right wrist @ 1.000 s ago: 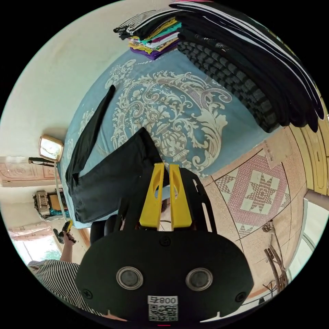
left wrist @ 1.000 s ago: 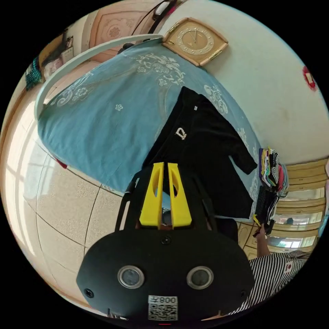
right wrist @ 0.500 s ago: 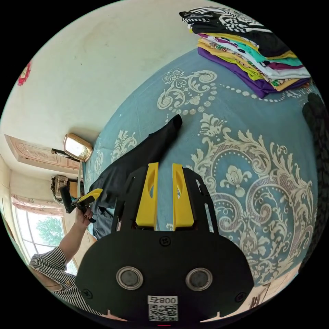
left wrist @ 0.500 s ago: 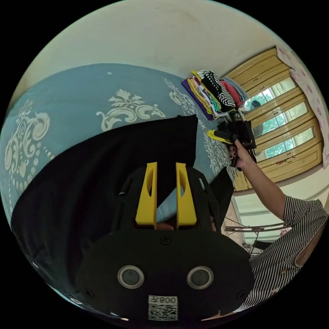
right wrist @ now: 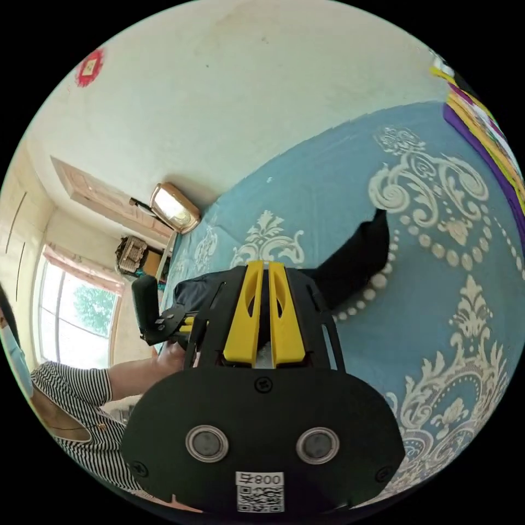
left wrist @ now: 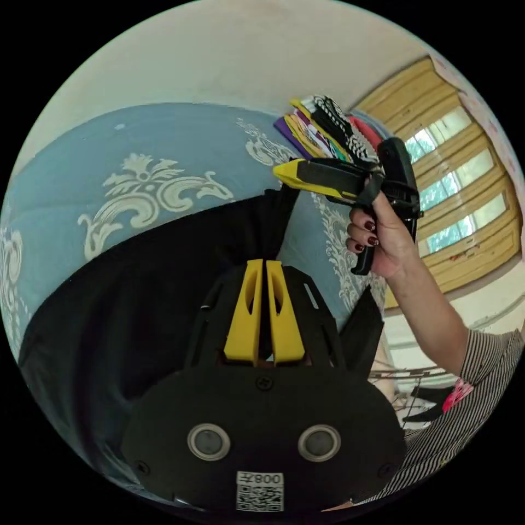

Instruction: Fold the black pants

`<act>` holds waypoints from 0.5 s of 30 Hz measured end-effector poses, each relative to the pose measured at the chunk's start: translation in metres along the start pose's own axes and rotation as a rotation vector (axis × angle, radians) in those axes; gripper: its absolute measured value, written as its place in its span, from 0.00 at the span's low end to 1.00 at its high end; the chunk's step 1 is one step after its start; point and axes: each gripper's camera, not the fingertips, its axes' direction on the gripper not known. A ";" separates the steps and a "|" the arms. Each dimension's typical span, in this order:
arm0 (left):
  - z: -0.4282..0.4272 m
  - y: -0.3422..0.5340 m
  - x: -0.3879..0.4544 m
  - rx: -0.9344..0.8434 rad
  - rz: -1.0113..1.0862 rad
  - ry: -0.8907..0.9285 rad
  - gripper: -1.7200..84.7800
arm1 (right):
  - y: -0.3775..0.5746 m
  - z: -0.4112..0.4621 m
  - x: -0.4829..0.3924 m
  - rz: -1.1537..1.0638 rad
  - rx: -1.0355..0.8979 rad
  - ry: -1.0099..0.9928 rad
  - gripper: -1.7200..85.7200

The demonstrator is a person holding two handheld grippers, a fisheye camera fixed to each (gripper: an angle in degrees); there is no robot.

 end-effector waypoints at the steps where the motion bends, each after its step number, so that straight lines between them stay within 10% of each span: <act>1: -0.005 0.007 -0.023 0.025 -0.076 0.019 0.04 | -0.006 0.005 -0.007 -0.025 -0.020 0.002 0.05; 15: 0.014 0.005 -0.122 0.027 -0.115 0.042 0.03 | 0.058 -0.040 0.043 0.201 0.025 0.151 0.11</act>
